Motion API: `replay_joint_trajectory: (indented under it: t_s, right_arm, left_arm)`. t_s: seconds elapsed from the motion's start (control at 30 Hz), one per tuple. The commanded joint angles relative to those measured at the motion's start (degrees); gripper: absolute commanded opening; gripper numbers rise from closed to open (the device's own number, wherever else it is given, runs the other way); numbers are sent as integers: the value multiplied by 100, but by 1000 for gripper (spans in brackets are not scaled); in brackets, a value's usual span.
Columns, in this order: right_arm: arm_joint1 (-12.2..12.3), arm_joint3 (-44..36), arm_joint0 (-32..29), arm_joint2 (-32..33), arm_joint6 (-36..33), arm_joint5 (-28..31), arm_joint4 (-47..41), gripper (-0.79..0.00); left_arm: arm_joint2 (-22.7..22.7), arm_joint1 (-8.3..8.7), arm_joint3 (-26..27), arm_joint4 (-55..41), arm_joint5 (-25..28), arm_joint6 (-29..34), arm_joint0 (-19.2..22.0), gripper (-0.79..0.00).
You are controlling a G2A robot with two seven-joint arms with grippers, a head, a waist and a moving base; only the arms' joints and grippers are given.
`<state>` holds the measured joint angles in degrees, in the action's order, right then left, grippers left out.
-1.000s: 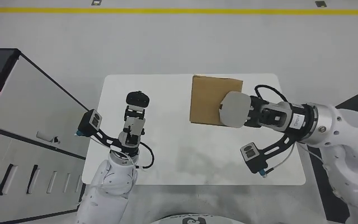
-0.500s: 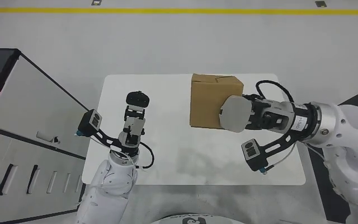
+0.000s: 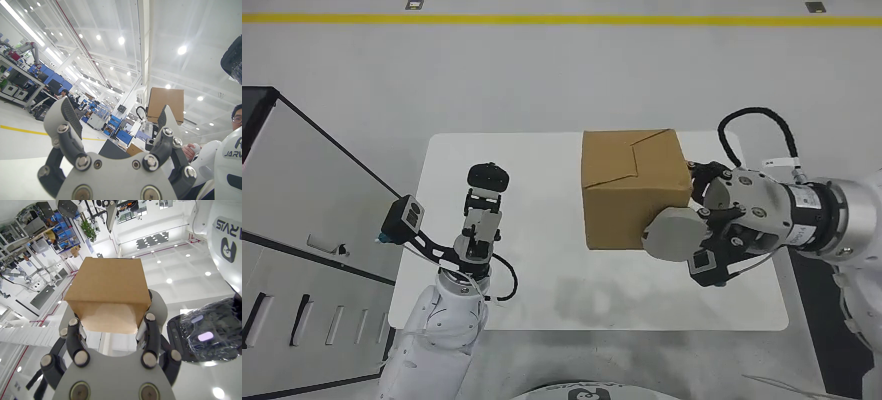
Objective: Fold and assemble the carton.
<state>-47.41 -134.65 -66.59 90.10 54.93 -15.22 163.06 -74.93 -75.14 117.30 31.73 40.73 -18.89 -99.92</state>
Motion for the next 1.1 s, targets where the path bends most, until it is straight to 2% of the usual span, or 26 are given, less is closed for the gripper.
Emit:
replay_joint_trajectory:
  t_s: [0.0,0.3,0.4,0.7,0.93,1.07]
  right_arm:
    - [0,0,1,-11,-11,-36,-10,-785]
    - [3,0,1,-3,-25,-158,-101,-785]
    - [-5,0,-91,-64,-124,1,-433,-785]
    - [-14,251,-682,-68,-369,1814,-2220,-785]
    - [-58,532,-989,-70,-903,2622,-3554,-785]
    - [-61,553,-1010,-75,-945,2669,-3626,-785]
  left_arm:
    - [0,0,0,0,0,0,0,0]
    - [0,0,0,0,0,0,0,0]
    - [0,0,0,0,0,0,0,0]
    - [0,0,0,0,0,0,0,0]
    - [0,0,0,0,0,0,0,0]
    - [0,0,0,0,0,0,0,0]
